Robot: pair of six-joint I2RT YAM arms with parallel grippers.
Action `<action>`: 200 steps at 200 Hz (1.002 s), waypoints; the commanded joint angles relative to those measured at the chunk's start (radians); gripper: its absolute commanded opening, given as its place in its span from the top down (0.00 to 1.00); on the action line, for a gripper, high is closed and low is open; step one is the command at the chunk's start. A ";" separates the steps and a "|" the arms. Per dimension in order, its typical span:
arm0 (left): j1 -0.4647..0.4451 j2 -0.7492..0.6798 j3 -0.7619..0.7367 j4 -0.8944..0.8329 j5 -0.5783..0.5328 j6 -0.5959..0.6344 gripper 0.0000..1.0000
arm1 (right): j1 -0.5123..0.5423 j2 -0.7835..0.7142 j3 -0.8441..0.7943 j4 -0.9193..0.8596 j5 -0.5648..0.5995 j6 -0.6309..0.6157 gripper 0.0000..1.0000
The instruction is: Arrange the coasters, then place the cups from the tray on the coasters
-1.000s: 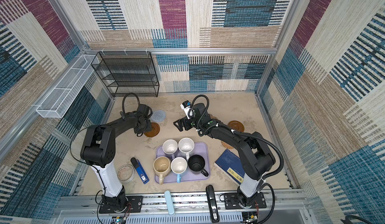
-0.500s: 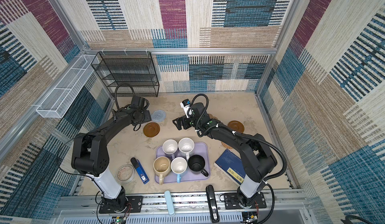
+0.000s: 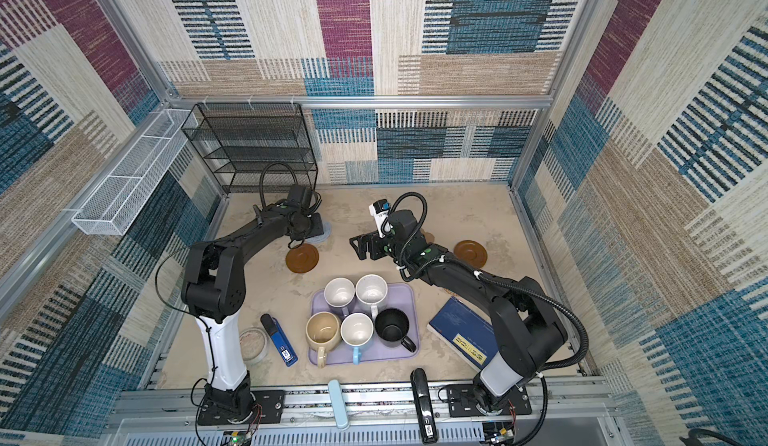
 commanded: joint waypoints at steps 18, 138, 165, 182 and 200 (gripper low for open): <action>-0.012 0.103 0.131 -0.041 -0.042 0.049 0.52 | -0.011 -0.027 -0.024 0.044 0.036 -0.023 0.00; -0.085 0.182 0.141 -0.134 0.010 0.026 0.55 | -0.029 -0.087 -0.078 0.039 0.051 -0.019 0.00; -0.114 0.141 0.073 -0.121 0.025 0.012 0.56 | -0.031 -0.105 -0.083 0.027 0.067 -0.022 0.00; -0.128 0.114 0.034 -0.106 0.044 0.003 0.57 | -0.031 -0.109 -0.082 0.016 0.074 -0.024 0.00; -0.132 0.096 -0.017 -0.071 0.099 -0.023 0.59 | -0.031 -0.111 -0.087 0.016 0.073 -0.020 0.00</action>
